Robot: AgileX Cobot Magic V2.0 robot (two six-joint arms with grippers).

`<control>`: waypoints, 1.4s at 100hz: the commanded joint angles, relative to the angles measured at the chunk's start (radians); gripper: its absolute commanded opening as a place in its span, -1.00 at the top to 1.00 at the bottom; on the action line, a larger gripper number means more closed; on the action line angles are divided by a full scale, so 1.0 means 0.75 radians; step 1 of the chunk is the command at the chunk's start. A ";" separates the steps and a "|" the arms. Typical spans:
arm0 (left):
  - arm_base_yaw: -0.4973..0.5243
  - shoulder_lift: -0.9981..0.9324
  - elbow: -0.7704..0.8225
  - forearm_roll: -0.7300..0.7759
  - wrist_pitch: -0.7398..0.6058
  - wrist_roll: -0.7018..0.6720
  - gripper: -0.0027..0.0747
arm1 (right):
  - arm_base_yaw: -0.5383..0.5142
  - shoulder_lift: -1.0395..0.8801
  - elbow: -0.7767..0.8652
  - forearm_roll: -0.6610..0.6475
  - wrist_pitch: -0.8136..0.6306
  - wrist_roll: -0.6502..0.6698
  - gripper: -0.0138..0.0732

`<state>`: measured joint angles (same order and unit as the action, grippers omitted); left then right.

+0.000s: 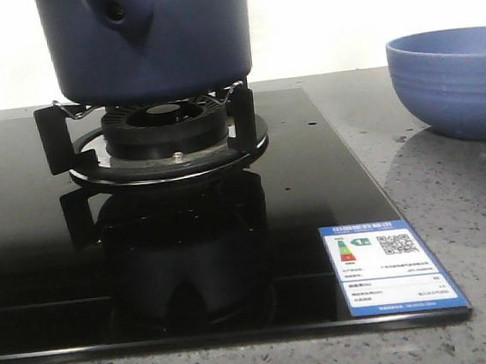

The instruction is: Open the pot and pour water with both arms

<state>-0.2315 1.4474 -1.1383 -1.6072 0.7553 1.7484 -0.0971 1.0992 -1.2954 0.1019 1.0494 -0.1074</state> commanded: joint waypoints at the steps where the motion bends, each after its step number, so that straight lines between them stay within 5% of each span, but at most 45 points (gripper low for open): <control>1: -0.016 -0.014 -0.078 -0.129 0.031 0.010 -0.11 | -0.008 -0.035 -0.043 0.008 -0.052 -0.016 -0.33; 88: -0.016 0.037 -0.078 -0.020 0.058 0.007 -0.11 | -0.008 -0.035 -0.043 0.008 -0.044 -0.018 -0.33; 114: -0.016 0.037 -0.075 -0.013 0.058 0.007 -0.43 | -0.008 -0.035 -0.043 0.008 -0.044 -0.018 -0.33; 140: -0.016 -0.026 -0.078 -0.105 0.102 0.007 -0.46 | -0.008 -0.035 -0.043 0.008 -0.037 -0.018 -0.33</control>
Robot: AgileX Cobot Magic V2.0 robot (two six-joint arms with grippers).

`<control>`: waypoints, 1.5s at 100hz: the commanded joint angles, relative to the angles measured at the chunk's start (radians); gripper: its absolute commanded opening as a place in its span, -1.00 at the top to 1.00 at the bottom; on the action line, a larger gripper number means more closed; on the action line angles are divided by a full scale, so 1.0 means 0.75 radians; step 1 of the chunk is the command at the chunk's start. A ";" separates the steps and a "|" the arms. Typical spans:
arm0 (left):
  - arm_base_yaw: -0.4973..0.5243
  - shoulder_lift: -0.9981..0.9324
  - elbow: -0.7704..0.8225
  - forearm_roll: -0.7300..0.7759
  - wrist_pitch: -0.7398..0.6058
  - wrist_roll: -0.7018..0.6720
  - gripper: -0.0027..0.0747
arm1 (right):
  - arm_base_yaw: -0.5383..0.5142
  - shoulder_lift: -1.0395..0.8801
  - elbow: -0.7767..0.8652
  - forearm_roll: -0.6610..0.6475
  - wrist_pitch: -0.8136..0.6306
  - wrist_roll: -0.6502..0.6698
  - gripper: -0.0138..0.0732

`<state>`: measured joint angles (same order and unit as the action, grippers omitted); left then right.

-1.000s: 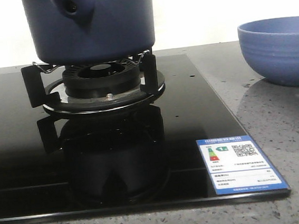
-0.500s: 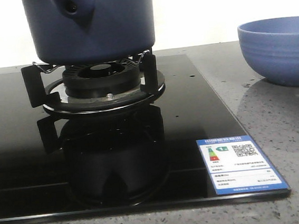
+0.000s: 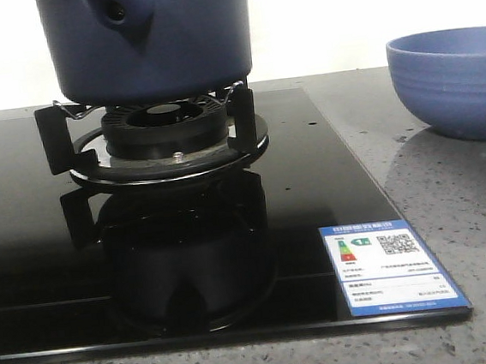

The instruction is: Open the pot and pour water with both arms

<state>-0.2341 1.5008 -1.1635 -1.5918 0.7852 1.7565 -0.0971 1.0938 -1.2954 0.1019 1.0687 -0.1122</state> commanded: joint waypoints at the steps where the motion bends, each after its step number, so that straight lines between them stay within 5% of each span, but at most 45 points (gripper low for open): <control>1: -0.013 -0.107 -0.044 -0.126 0.062 -0.004 -0.46 | -0.008 -0.028 -0.043 0.008 -0.063 -0.011 -0.33; 22: -0.013 -0.286 -0.044 -0.126 -0.066 -0.004 -0.45 | -0.008 -0.028 -0.043 0.052 -0.064 -0.015 -0.33; 34: -0.013 -0.401 -0.044 -0.126 -0.220 -0.016 -0.33 | -0.008 -0.036 -0.043 0.264 -0.136 -0.086 -0.26; 64: -0.013 -0.705 0.011 -0.126 -0.690 -0.083 0.97 | 0.034 -0.187 0.199 0.939 -0.625 -0.620 0.84; 94: -0.013 -1.097 0.519 -0.208 -1.047 -0.086 0.98 | 0.090 -0.498 0.708 0.962 -1.020 -0.882 0.82; 123: -0.013 -1.561 1.081 -0.348 -1.047 -0.086 0.98 | 0.096 -0.931 1.172 0.962 -1.152 -0.884 0.82; 150: -0.013 -1.792 1.222 -0.356 -1.038 -0.086 0.98 | 0.096 -1.132 1.311 0.962 -1.149 -0.884 0.82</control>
